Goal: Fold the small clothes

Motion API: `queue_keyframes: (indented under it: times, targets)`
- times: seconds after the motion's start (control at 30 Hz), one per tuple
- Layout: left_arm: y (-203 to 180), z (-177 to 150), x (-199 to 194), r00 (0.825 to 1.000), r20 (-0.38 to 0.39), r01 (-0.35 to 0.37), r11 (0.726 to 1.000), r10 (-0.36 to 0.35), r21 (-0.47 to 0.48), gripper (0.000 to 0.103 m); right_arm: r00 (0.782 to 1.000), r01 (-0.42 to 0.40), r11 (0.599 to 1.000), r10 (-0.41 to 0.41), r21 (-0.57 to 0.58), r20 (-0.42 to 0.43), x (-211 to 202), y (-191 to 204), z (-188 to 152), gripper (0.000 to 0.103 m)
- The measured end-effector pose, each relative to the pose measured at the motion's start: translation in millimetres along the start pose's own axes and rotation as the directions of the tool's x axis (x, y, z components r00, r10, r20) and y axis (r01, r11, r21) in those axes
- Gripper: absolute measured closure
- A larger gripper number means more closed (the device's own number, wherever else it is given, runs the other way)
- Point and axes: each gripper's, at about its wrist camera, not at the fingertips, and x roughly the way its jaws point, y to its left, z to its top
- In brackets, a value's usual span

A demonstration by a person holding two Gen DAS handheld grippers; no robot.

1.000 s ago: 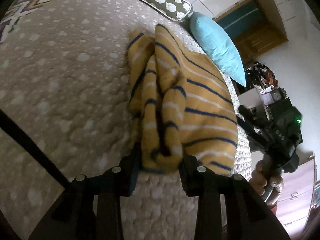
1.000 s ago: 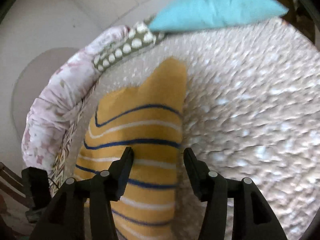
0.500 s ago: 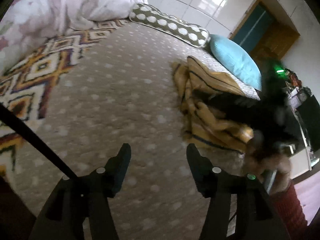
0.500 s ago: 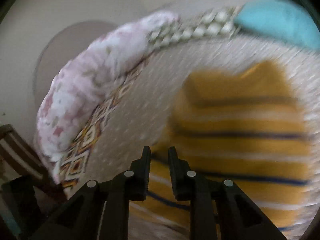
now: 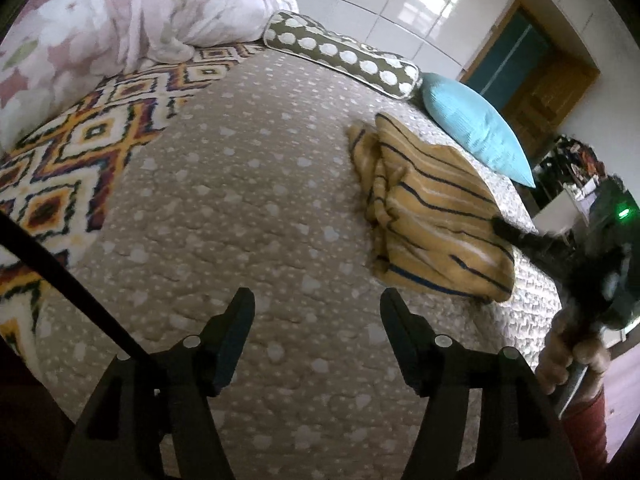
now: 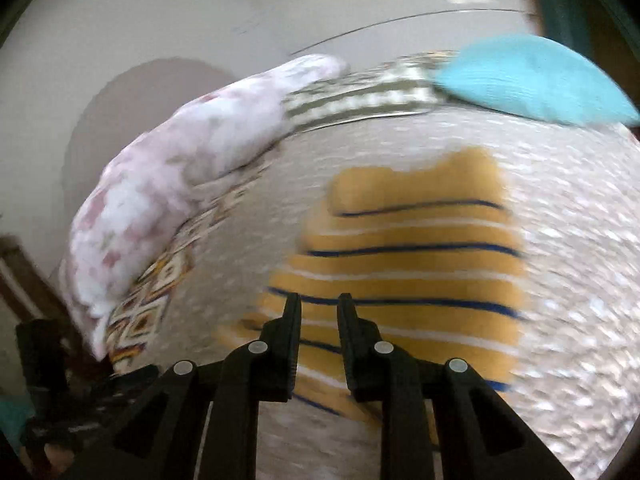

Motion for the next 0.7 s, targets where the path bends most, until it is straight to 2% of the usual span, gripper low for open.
queue_keyframes:
  times: [0.03, 0.1, 0.17, 0.27, 0.37, 0.53, 0.63, 0.7]
  targets:
    - [-4, 0, 1, 1.0, -0.002, -0.001, 1.0, 0.001, 0.011, 0.037, 0.999, 0.034, 0.999, -0.033, 0.029, -0.04, 6, -16, -10, 0.082]
    - [-13, 2, 2, 1.0, -0.005, 0.001, 0.999, -0.001, 0.033, 0.036, 0.998, 0.022, 0.999, -0.019, 0.048, -0.066, 10, -31, -24, 0.085]
    - [-20, 5, 3, 1.0, -0.004, -0.001, 0.999, 0.001, 0.05, 0.035, 0.998, -0.007, 0.999, 0.009, 0.044, -0.056, 1, -35, -33, 0.086]
    - [-38, 15, 7, 1.0, 0.003, -0.006, 0.997, 0.006, 0.083, 0.031, 1.0, -0.005, 0.999, 0.006, 0.051, -0.022, -16, -37, -33, 0.085]
    - [-61, 26, 14, 1.0, 0.027, -0.004, 0.991, 0.0, 0.134, 0.028, 0.998, 0.061, 0.997, -0.062, 0.043, 0.03, -32, -39, -33, 0.084]
    - [-93, 42, 45, 0.998, 0.059, -0.02, 0.974, 0.007, 0.224, 0.021, 0.989, 0.141, 0.989, -0.143, 0.05, 0.036, -37, -50, -41, 0.084]
    - [-92, 40, 82, 0.996, -0.003, -0.082, 0.969, 0.085, 0.234, 0.02, 0.986, 0.162, 0.985, -0.164, 0.063, 0.033, -38, -58, -52, 0.082]
    - [-83, 34, 107, 0.991, -0.096, -0.068, 0.978, 0.088, 0.198, 0.018, 0.983, 0.177, 0.982, -0.18, 0.073, 0.038, -40, -62, -56, 0.079]
